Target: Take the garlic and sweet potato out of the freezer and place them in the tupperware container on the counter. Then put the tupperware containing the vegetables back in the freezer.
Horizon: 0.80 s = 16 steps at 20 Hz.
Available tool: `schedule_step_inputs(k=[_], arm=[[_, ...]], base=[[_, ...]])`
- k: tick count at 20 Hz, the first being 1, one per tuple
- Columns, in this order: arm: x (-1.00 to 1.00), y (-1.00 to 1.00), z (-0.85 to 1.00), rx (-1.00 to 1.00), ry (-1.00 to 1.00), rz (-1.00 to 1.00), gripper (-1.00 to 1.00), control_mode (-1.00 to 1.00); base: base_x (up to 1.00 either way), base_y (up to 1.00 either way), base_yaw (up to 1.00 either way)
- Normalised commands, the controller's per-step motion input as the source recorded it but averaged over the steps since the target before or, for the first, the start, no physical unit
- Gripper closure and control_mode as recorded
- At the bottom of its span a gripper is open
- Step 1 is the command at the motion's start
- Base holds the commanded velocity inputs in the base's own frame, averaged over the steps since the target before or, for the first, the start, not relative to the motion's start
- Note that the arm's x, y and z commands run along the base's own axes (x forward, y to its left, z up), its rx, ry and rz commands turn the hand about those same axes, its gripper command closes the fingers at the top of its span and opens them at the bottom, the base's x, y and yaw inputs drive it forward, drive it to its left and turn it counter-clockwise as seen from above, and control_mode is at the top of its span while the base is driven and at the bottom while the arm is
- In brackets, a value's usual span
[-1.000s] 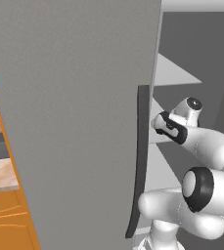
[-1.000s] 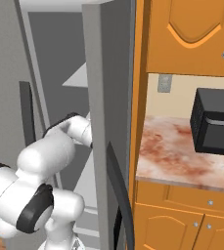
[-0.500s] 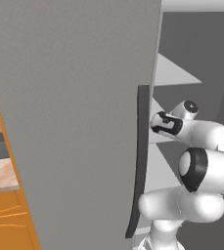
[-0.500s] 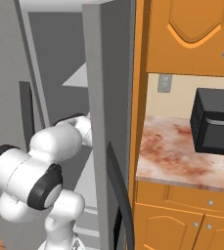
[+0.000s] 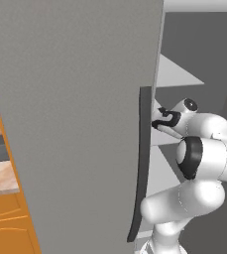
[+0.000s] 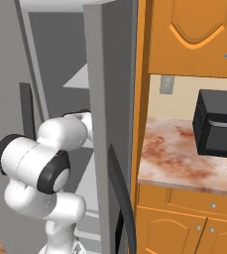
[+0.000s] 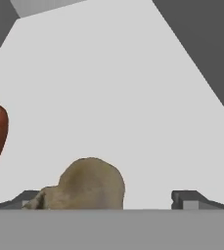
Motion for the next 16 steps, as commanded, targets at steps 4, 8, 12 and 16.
schedule_step_inputs(k=[4, 8, 12, 16], arm=[[0.08, 0.0, -0.14, 0.01, 0.0, 0.0, -1.0, -1.0], [0.0, 0.0, -0.21, 0.0, 0.0, 0.0, -1.0, -1.0], [0.0, 0.07, -0.27, 0.0, 0.0, 0.0, -1.0, -1.0], [0.0, 0.23, -0.35, 0.0, 0.01, 0.0, -1.0, -1.0]], base=[[0.0, 0.0, 0.0], [0.0, 0.0, 0.0], [0.0, 0.0, 0.0], [0.0, 0.0, 0.0]])
